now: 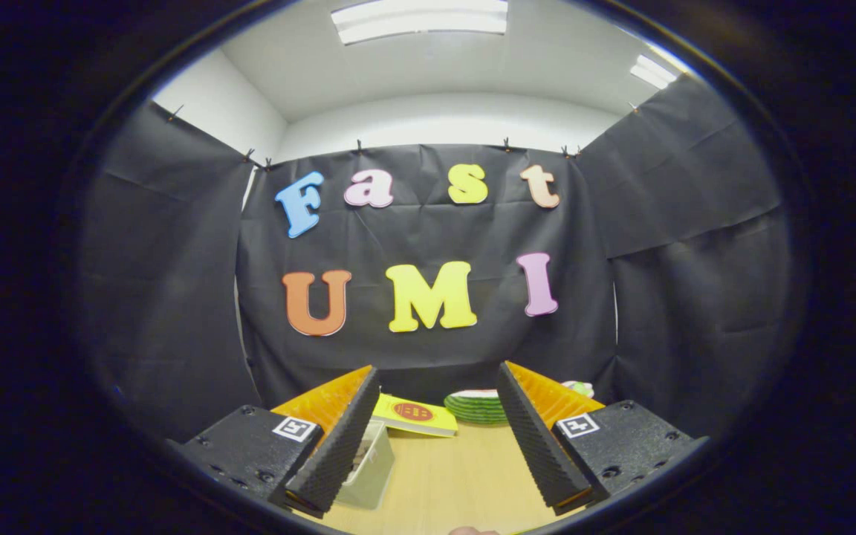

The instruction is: Open the storage box then place both shoes into the box .Put the left shoe in first, then the right shoe, with the right side of both shoes facing outward in a uniform manner.

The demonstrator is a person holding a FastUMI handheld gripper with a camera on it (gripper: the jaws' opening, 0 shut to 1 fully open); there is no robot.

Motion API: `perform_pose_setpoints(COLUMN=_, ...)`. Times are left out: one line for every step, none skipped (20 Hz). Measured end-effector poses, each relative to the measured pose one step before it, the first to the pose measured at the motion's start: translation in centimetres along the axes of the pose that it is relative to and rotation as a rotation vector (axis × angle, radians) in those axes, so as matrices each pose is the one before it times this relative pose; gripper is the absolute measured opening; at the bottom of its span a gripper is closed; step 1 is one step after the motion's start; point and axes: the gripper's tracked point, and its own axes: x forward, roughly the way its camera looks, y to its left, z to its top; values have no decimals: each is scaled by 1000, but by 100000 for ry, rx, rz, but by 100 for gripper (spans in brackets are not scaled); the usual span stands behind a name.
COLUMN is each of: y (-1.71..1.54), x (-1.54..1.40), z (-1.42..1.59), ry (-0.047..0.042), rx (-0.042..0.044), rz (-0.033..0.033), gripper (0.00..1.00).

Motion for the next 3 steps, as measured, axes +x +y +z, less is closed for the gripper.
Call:
perform_pose_setpoints(y=187, x=84, z=-8, ry=381, rx=-191, rz=522, gripper=100)
perform_pose_setpoints(y=-31, x=165, z=-159, ry=626, rx=-463, rz=-110, gripper=100)
perform_pose_setpoints(y=31, x=25, z=-110, ry=311, rx=-306, rz=89, gripper=100)
